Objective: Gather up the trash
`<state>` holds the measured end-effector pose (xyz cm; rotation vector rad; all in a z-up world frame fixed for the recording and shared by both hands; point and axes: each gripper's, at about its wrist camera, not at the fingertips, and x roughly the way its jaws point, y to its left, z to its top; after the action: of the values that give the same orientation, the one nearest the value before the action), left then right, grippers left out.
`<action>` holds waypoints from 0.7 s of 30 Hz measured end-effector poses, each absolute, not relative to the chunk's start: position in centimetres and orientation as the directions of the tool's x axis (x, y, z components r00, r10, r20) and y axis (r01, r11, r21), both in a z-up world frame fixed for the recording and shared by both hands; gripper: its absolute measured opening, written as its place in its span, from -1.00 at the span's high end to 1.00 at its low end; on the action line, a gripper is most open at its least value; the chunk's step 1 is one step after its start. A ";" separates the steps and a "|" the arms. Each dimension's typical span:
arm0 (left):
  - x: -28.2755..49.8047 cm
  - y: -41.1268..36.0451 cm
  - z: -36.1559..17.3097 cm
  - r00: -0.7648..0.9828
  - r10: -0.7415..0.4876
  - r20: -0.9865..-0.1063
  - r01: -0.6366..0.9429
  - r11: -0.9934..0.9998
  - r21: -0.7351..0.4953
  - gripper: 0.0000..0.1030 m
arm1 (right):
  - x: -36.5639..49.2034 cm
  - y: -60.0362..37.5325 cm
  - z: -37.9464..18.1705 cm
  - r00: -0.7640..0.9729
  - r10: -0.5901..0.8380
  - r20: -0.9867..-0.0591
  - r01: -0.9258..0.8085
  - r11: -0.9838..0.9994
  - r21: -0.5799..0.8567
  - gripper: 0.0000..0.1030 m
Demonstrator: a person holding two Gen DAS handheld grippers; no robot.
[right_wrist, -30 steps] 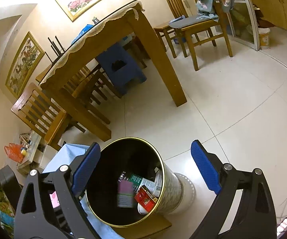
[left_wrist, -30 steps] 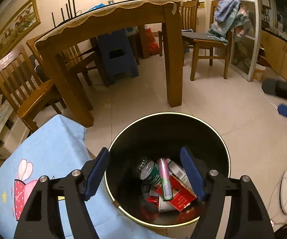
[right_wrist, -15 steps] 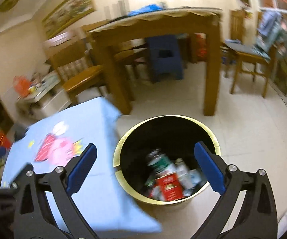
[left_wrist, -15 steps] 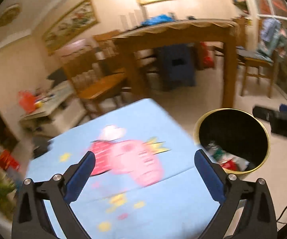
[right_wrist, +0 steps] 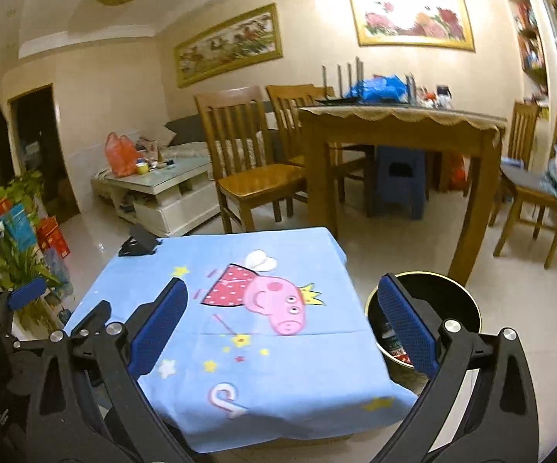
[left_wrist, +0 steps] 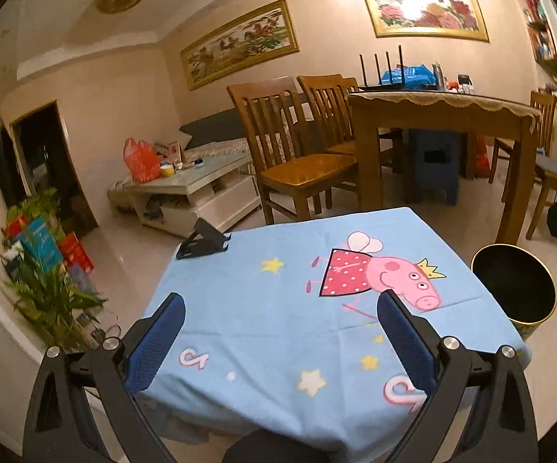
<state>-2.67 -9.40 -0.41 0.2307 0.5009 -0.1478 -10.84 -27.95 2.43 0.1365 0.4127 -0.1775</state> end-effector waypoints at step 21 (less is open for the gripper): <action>-3.2 -4.9 -1.0 0.859 -0.091 -0.504 0.171 0.979 0.114 -0.87 | -10.0 -24.8 -0.6 0.853 -0.143 -0.502 0.206 0.976 0.072 -0.89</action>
<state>-3.19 -4.86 -0.97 0.1573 0.5206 -0.1382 -10.00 -24.79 -0.60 0.1252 0.5180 -0.1840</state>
